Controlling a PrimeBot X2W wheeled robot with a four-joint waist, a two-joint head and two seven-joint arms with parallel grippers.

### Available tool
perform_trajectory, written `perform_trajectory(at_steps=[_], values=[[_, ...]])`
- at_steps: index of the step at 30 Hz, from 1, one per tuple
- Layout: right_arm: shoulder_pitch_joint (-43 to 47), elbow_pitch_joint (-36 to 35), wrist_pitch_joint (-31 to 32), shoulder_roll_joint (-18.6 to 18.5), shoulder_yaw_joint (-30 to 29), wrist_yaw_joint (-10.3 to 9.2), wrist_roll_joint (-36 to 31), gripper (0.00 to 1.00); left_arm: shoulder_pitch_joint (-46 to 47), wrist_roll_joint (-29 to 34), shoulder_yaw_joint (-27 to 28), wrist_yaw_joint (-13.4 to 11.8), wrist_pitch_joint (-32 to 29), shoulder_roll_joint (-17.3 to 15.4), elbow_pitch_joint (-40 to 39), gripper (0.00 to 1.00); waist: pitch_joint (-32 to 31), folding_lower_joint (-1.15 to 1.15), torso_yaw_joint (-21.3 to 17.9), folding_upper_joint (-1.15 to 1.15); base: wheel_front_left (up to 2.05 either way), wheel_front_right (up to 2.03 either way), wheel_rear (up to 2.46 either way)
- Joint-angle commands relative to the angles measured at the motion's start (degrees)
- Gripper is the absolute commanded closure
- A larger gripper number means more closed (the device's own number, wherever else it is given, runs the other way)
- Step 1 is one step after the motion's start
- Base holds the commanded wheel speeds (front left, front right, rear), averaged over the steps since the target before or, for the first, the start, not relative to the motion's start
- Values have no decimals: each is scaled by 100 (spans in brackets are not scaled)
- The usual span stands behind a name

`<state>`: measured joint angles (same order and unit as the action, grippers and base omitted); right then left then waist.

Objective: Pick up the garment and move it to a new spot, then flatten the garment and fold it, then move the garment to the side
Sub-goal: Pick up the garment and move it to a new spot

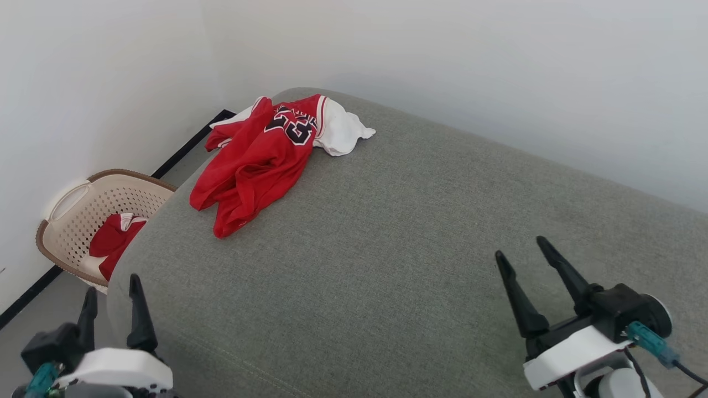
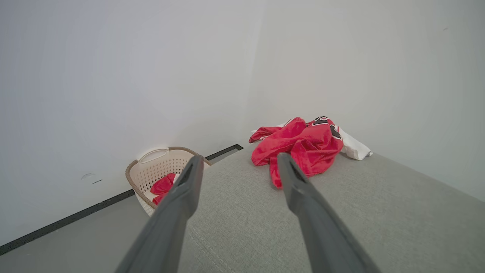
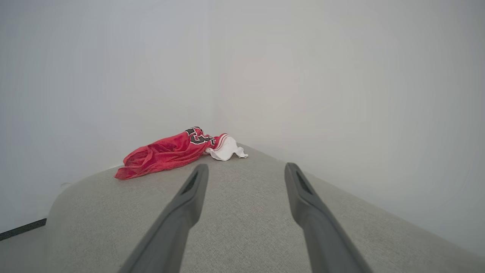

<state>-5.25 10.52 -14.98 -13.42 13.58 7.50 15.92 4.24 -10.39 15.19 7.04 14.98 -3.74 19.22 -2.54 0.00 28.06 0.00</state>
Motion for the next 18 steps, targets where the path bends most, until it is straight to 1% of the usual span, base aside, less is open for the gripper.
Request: perform_trajectory(at_steps=[1,5,9,18], values=[[73,-23,-28,-14,-78,-2,-9,0,176,-27,-34,7,30,4,74,0,4,0,0,0,0,0,0],[188,-76,-28,-15,-288,-2,-73,0,545,-78,-141,27,30,-66,379,0,21,0,-8,0,0,0,0],[203,-176,-28,-66,-396,-2,-137,0,1083,-195,-238,38,31,-190,803,0,175,0,-140,0,0,0,0],[14,-346,-28,-274,-488,-2,-220,0,2431,-414,-583,39,30,-683,1816,0,673,0,-606,0,0,0,0]])
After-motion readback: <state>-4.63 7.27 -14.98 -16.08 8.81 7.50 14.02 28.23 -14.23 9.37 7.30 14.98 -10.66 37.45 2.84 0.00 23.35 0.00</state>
